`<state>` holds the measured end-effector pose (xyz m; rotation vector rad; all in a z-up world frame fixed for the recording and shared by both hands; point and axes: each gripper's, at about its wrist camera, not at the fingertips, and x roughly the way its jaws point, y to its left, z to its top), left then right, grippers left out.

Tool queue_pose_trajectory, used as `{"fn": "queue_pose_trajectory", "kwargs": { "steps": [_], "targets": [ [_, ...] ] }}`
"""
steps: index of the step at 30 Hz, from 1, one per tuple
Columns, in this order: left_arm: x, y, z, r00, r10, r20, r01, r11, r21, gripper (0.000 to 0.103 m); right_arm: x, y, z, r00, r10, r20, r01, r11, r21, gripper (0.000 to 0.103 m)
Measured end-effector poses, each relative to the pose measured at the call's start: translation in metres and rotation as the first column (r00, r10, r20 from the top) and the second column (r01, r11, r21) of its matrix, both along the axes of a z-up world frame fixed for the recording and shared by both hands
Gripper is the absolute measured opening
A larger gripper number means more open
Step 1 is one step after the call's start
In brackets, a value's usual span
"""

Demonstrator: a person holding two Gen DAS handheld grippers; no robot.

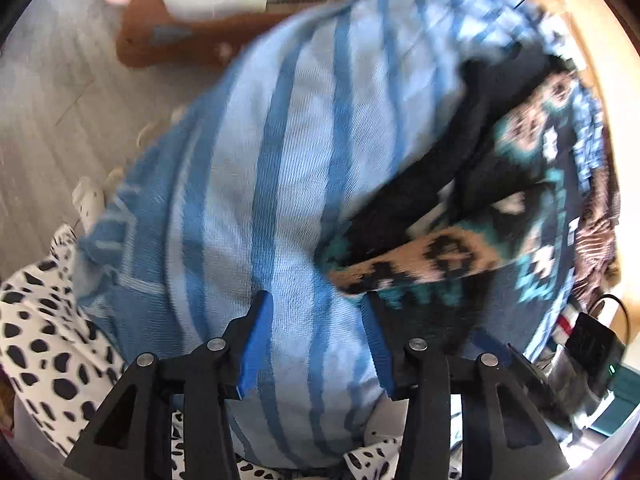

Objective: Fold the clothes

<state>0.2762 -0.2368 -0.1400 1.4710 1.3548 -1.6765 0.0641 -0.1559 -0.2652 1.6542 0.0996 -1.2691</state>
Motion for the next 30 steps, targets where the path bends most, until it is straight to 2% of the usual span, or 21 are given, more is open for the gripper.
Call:
{"fn": "queue_pose_trajectory", "kwargs": {
  "steps": [2,3,4,5,7,8,9,10,12,13,16,18,21,27,30],
  "targets": [
    [-0.004,0.005,0.028,0.996,-0.03,-0.089,0.024,0.997,-0.071,0.047,-0.019,0.008,0.004,0.996,-0.081,-0.023,0.081,0.997,-0.007,0.076],
    [-0.011,0.011,0.04,0.988,-0.084,-0.132,0.068,0.99,-0.123,0.047,-0.028,0.012,0.005,0.992,-0.121,-0.034,0.121,0.993,-0.011,0.076],
    [-0.019,0.018,0.052,0.973,-0.153,-0.171,0.121,0.975,-0.184,0.047,-0.037,0.016,0.007,0.986,-0.162,-0.045,0.161,0.987,-0.014,0.076],
    [-0.035,0.025,0.06,0.959,-0.221,-0.177,0.173,0.952,-0.254,0.047,-0.045,0.019,0.005,0.977,-0.206,-0.059,0.205,0.979,-0.011,0.076],
    [-0.06,0.045,0.055,0.93,-0.359,-0.08,0.31,0.882,-0.354,0.047,-0.061,0.024,0.002,0.954,-0.286,-0.084,0.287,0.958,-0.006,0.075],
    [-0.071,0.055,0.051,0.907,-0.421,-0.02,0.38,0.837,-0.394,0.045,-0.067,0.024,-0.002,0.95,-0.301,-0.08,0.302,0.953,-0.001,0.073],
    [-0.083,0.066,0.048,0.877,-0.478,0.042,0.448,0.785,-0.427,0.04,-0.071,0.025,-0.005,0.947,-0.312,-0.079,0.313,0.95,0.007,0.071],
    [-0.089,0.074,0.037,0.849,-0.521,0.093,0.507,0.75,-0.426,0.03,-0.077,0.027,-0.007,0.943,-0.323,-0.081,0.325,0.946,0.014,0.068],
    [-0.105,0.087,0.014,0.804,-0.575,0.149,0.582,0.713,-0.392,0.027,-0.088,0.032,-0.01,0.937,-0.339,-0.077,0.341,0.94,0.01,0.067],
    [-0.112,0.092,0.006,0.794,-0.589,0.151,0.597,0.71,-0.373,0.027,-0.093,0.034,-0.011,0.935,-0.346,-0.073,0.347,0.938,0.003,0.067],
    [-0.121,0.088,-0.006,0.805,-0.586,0.089,0.581,0.749,-0.318,0.027,-0.102,0.026,-0.015,0.923,-0.379,-0.065,0.378,0.926,-0.023,0.066],
    [-0.123,0.076,-0.006,0.83,-0.557,0.039,0.539,0.781,-0.315,0.027,-0.108,0.018,-0.017,0.913,-0.404,-0.056,0.402,0.914,-0.051,0.066],
    [-0.124,0.049,-0.006,0.873,-0.487,-0.022,0.456,0.832,-0.315,0.027,-0.121,0.004,-0.011,0.908,-0.408,-0.093,0.402,0.912,-0.082,0.066],
    [-0.115,-0.001,-0.001,0.935,-0.334,-0.123,0.286,0.91,-0.3,0.027,-0.132,-0.022,0.029,0.915,-0.381,-0.13,0.353,0.914,-0.198,0.066],
    [-0.111,-0.021,-0.008,0.96,-0.246,-0.13,0.203,0.939,-0.279,0.027,-0.134,-0.03,0.057,0.912,-0.372,-0.176,0.324,0.912,-0.251,0.068]
  ]
}}
